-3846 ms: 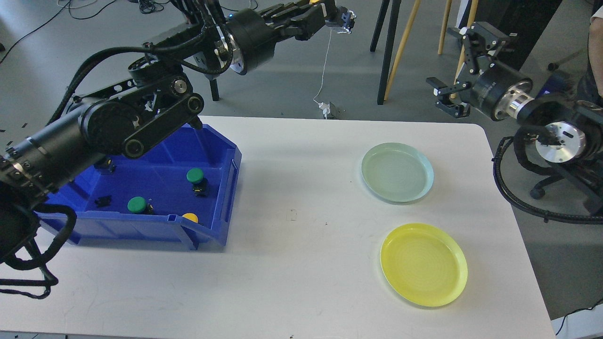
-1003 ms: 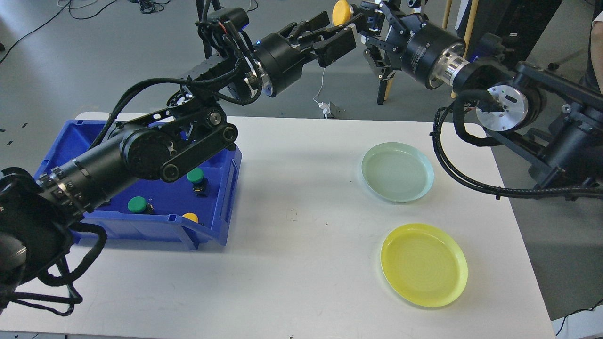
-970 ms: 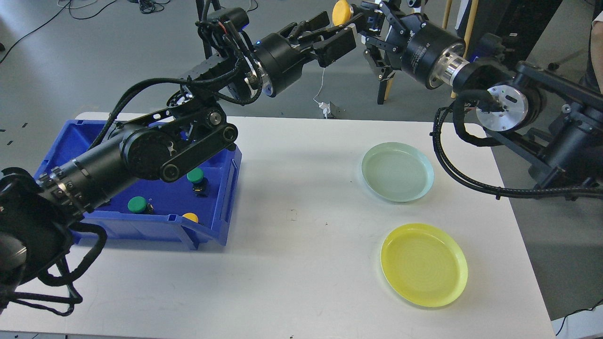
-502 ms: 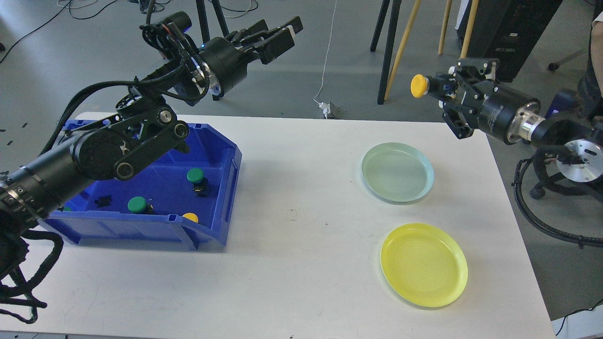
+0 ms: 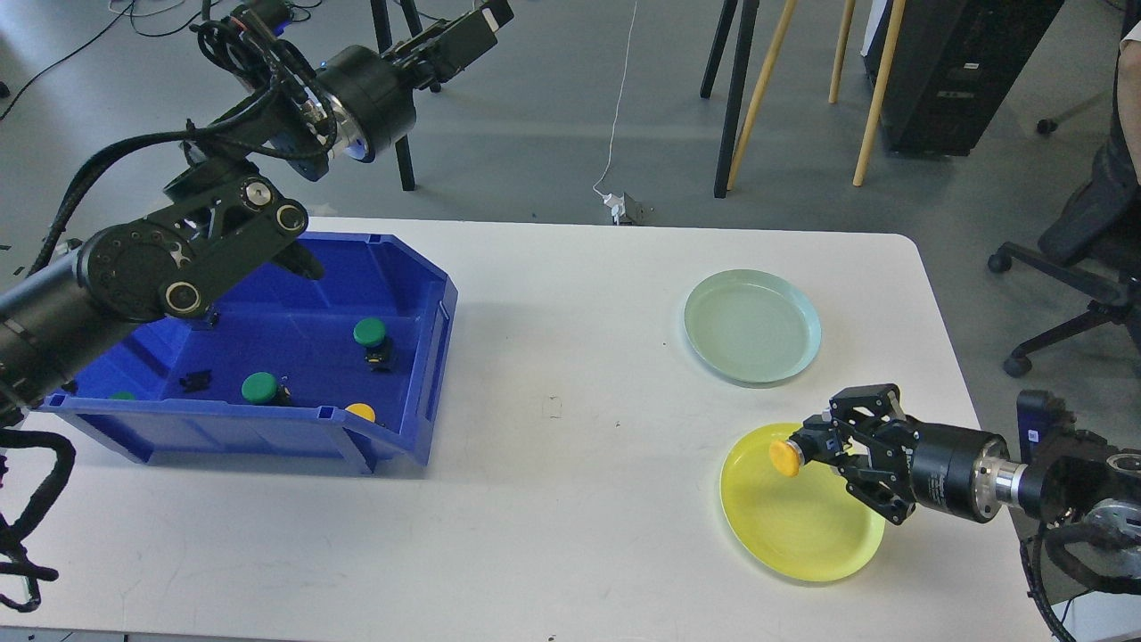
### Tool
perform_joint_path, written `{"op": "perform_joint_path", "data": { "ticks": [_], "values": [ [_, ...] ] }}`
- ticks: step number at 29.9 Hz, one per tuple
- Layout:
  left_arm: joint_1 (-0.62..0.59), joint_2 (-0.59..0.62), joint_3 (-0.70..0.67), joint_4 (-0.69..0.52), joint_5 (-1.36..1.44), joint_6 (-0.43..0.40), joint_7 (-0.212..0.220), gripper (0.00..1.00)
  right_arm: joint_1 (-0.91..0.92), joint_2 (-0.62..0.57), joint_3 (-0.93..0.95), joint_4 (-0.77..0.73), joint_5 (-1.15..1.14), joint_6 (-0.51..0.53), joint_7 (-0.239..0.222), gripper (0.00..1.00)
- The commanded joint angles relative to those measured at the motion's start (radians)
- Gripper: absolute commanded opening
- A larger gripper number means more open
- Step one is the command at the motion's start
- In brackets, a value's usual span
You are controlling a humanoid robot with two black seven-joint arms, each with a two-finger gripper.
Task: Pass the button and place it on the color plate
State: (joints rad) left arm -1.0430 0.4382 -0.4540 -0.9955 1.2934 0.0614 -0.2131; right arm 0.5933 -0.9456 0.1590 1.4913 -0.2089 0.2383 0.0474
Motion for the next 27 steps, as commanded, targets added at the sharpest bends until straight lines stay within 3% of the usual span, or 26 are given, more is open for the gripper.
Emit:
{"op": "perform_joint_path", "data": {
  "ticks": [1, 10, 17, 27],
  "values": [
    [0.000, 0.001, 0.000, 0.000, 0.003, 0.000, 0.000, 1.00, -0.061, -0.034, -0.001, 0.030, -0.024, -0.004, 0.002, 0.21],
    [0.001, -0.001, 0.005, 0.001, 0.004, 0.000, 0.000, 1.00, -0.073, -0.041, -0.001, 0.017, -0.041, -0.017, 0.009, 0.32],
    [0.003, 0.007, 0.006, 0.001, 0.004, -0.002, 0.003, 1.00, -0.076, -0.035, 0.002, 0.017, -0.044, -0.059, 0.009, 0.65],
    [0.011, 0.036, 0.015, -0.003, 0.006, -0.037, 0.024, 1.00, -0.073, -0.050, 0.066, 0.023, -0.038, -0.048, 0.012, 0.80]
  ]
}}
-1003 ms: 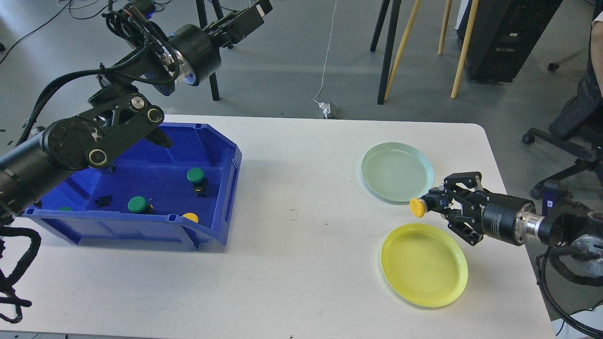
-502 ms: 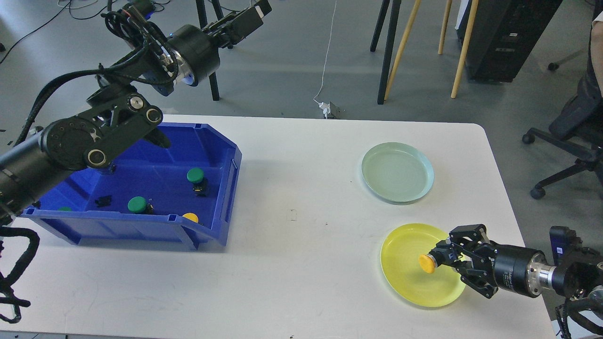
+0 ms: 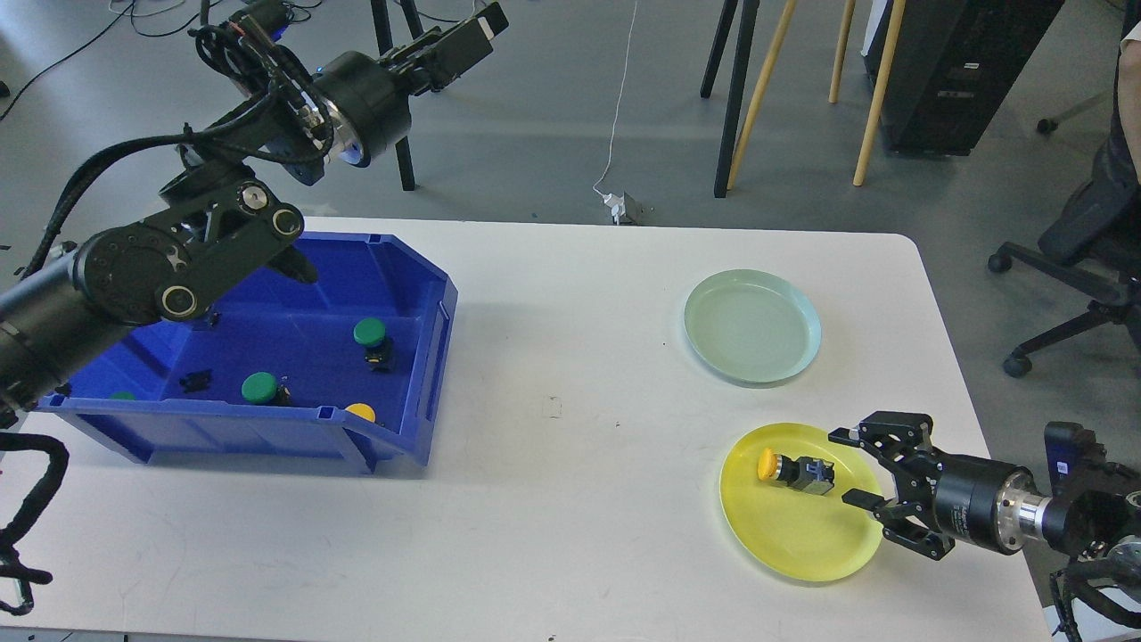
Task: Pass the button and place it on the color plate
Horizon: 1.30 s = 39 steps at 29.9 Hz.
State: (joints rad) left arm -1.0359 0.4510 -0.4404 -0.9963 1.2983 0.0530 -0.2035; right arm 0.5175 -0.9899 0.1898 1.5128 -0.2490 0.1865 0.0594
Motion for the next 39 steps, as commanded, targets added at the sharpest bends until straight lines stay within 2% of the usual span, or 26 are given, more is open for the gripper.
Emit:
{"op": "perform_joint_path", "data": {
  "ticks": [1, 4, 8, 12, 17, 24, 26, 30, 39],
  "values": [
    [0.007, 0.050, 0.002, -0.008, 0.001, -0.051, 0.025, 1.00, 0.003, -0.007, 0.052, -0.002, 0.002, 0.004, 0.000, 0.81],
    [0.014, 0.142, 0.008, -0.034, 0.003, -0.140, 0.047, 1.00, 0.001, -0.019, 0.117, -0.006, 0.002, 0.004, 0.000, 0.83],
    [0.025, 0.325, 0.110, -0.113, 0.004, -0.263, 0.045, 1.00, 0.003, -0.021, 0.187, -0.009, 0.004, -0.007, 0.000, 0.83],
    [0.025, 0.461, 0.219, -0.192, 0.024, -0.337, 0.039, 1.00, 0.007, -0.019, 0.263, -0.051, 0.008, -0.013, -0.001, 0.83],
    [0.028, 0.546, 0.298, -0.234, 0.136, -0.419, 0.035, 1.00, 0.022, -0.018, 0.319, -0.115, 0.008, -0.013, -0.009, 0.83],
    [0.031, 0.520, 0.383, -0.216, 0.335, -0.464, 0.035, 1.00, 0.032, -0.021, 0.333, -0.138, 0.010, -0.015, -0.009, 0.84],
    [0.030, 0.448, 0.405, -0.185, 0.387, -0.463, 0.035, 0.99, 0.032, -0.021, 0.335, -0.138, 0.010, -0.015, -0.007, 0.84],
    [0.031, 0.279, 0.408, -0.039, 0.437, -0.453, 0.032, 0.99, 0.032, -0.021, 0.341, -0.138, 0.010, -0.016, -0.006, 0.84],
    [0.034, 0.163, 0.411, 0.048, 0.480, -0.453, 0.015, 0.99, 0.033, -0.024, 0.344, -0.137, 0.010, -0.030, -0.010, 0.84]
  ]
}}
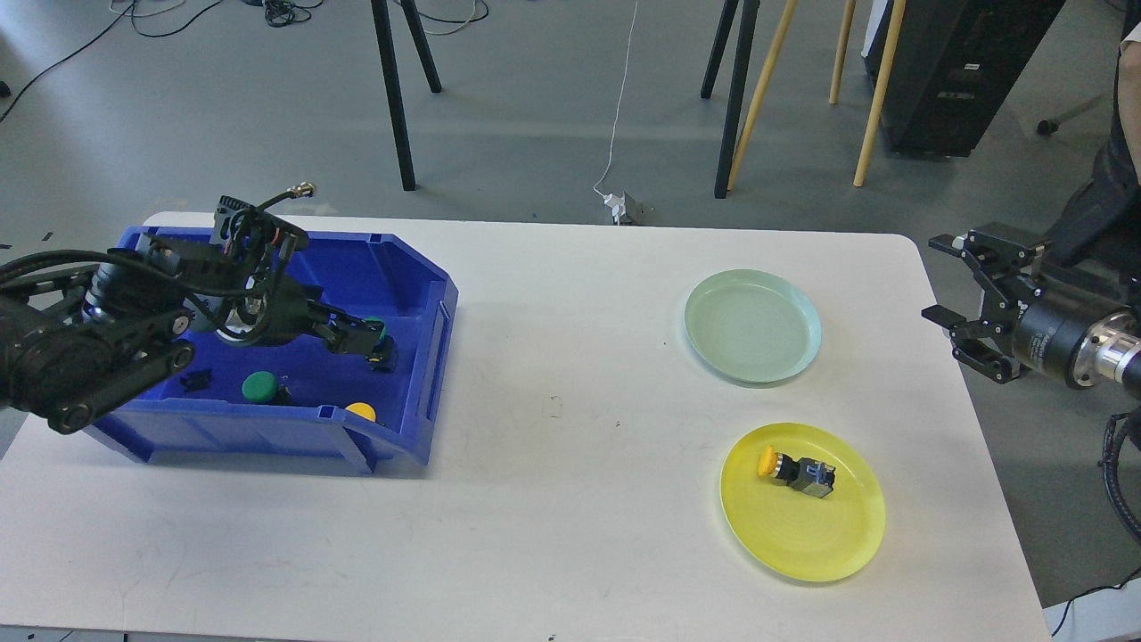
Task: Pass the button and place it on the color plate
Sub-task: 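Lower the left gripper into the bin and grasp a green button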
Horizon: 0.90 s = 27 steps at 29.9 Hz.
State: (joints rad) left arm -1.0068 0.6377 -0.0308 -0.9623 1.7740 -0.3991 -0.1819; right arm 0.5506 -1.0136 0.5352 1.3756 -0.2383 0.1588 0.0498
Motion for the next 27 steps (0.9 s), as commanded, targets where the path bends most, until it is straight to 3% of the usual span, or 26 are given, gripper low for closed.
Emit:
{"op": "perform_joint_path", "data": {
  "ticks": [1, 16, 27],
  "values": [
    [0.004, -0.029, 0.005, 0.023, 0.004, 0.000, -0.011, 0.99, 0.000, 0.000, -0.001, 0.000, -0.001, -0.005, -0.001, 0.84],
    [0.033, -0.145, 0.015, 0.229, 0.002, 0.026, -0.065, 0.99, -0.003, 0.003, -0.009, 0.000, -0.001, -0.022, -0.002, 0.84],
    [0.051, -0.162, 0.015, 0.294, -0.001, 0.075, -0.099, 0.77, -0.003, 0.010, -0.012, -0.001, -0.009, -0.027, -0.001, 0.84]
  ]
}}
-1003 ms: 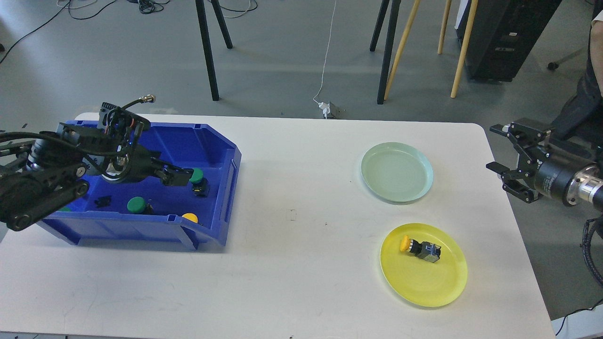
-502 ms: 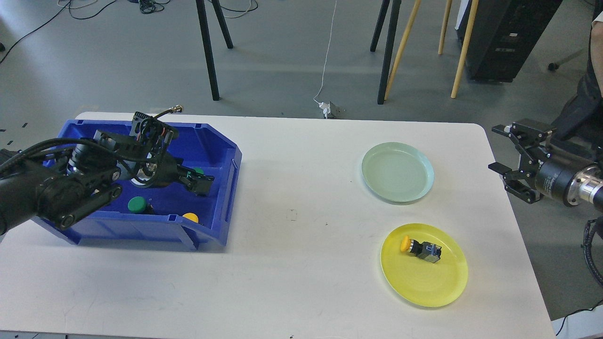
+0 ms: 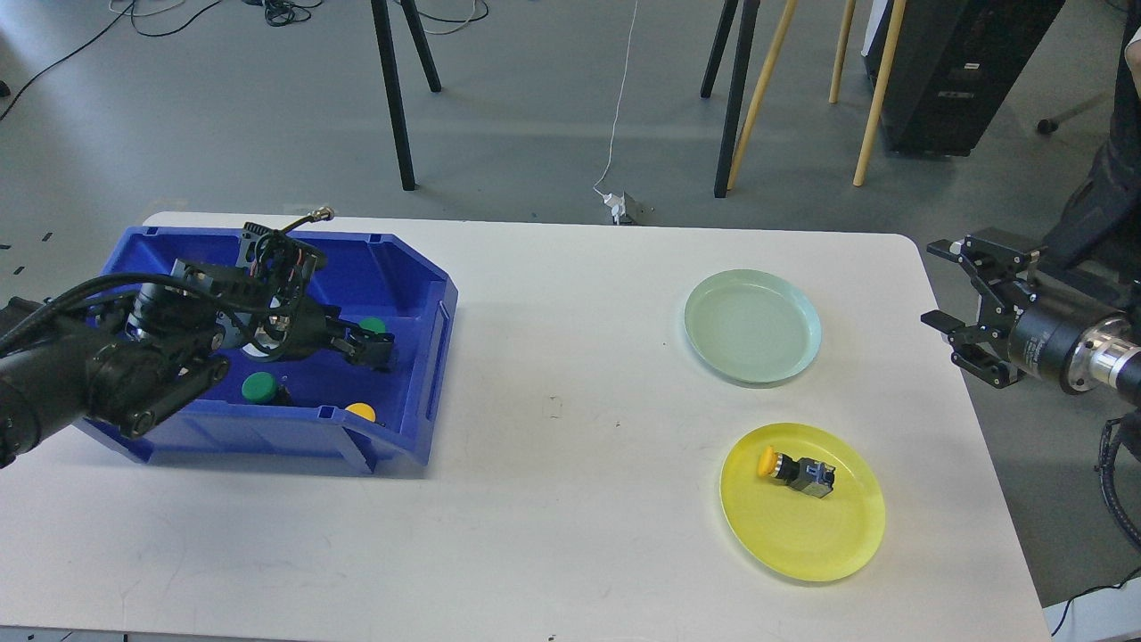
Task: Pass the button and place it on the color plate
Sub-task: 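Lower the left gripper into the bin and grasp a green button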
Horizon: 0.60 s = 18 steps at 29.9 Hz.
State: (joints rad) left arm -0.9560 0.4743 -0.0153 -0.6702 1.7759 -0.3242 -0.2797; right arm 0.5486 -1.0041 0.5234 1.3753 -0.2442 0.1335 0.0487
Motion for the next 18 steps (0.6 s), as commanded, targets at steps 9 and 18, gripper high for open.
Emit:
{"op": "perform_joint_path", "data": {
  "ticks": [9, 18],
  "values": [
    [0.002, 0.000, 0.000, -0.003, -0.003, -0.009, -0.001, 0.46, -0.001, 0.001, 0.000, -0.004, -0.007, -0.008, 0.000, 0.84],
    [-0.015, 0.058, -0.017, -0.063, -0.012, -0.013, -0.003, 0.37, 0.001, 0.009, -0.002, -0.064, -0.009, -0.006, -0.001, 0.84]
  ]
}}
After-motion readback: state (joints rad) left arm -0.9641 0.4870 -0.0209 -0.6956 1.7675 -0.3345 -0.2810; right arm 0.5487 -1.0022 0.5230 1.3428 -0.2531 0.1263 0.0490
